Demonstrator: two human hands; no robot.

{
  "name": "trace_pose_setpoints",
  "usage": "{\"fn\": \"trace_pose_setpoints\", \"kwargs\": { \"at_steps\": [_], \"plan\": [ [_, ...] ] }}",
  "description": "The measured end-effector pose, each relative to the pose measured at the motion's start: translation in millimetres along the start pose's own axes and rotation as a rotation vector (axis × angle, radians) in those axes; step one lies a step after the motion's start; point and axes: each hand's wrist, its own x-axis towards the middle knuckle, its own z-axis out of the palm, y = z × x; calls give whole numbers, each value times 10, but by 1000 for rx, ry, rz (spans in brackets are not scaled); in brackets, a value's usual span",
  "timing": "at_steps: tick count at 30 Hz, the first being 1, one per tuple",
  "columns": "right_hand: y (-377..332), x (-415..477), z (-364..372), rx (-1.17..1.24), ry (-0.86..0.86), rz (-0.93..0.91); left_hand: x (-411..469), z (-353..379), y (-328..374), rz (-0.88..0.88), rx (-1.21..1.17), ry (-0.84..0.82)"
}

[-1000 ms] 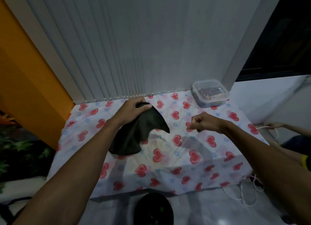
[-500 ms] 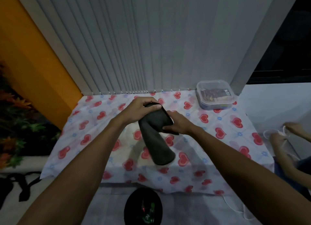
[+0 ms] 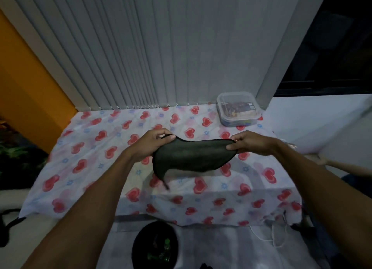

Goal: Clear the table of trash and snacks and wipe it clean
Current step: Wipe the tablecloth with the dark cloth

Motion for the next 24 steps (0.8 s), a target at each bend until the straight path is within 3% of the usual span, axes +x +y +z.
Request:
{"fn": "trace_pose_setpoints", "kwargs": {
  "at_steps": [4, 9, 16, 21, 24],
  "plan": [
    [126, -91, -169, 125, -93, 38, 82, 135, -9, -130, -94, -131],
    [343, 10, -280, 177, -63, 104, 273, 321, -129, -224, -197, -140],
    [693, 446, -162, 49, 272, 150, 793, 614, -495, -176, -49, 157],
    [906, 908, 116, -258, 486, 163, 1127, 850, -888, -139, 302, 367],
    [1018, 1159, 249, -220, 547, 234, 1300, 937, -1080, -204, 395, 437]
  ]
}}
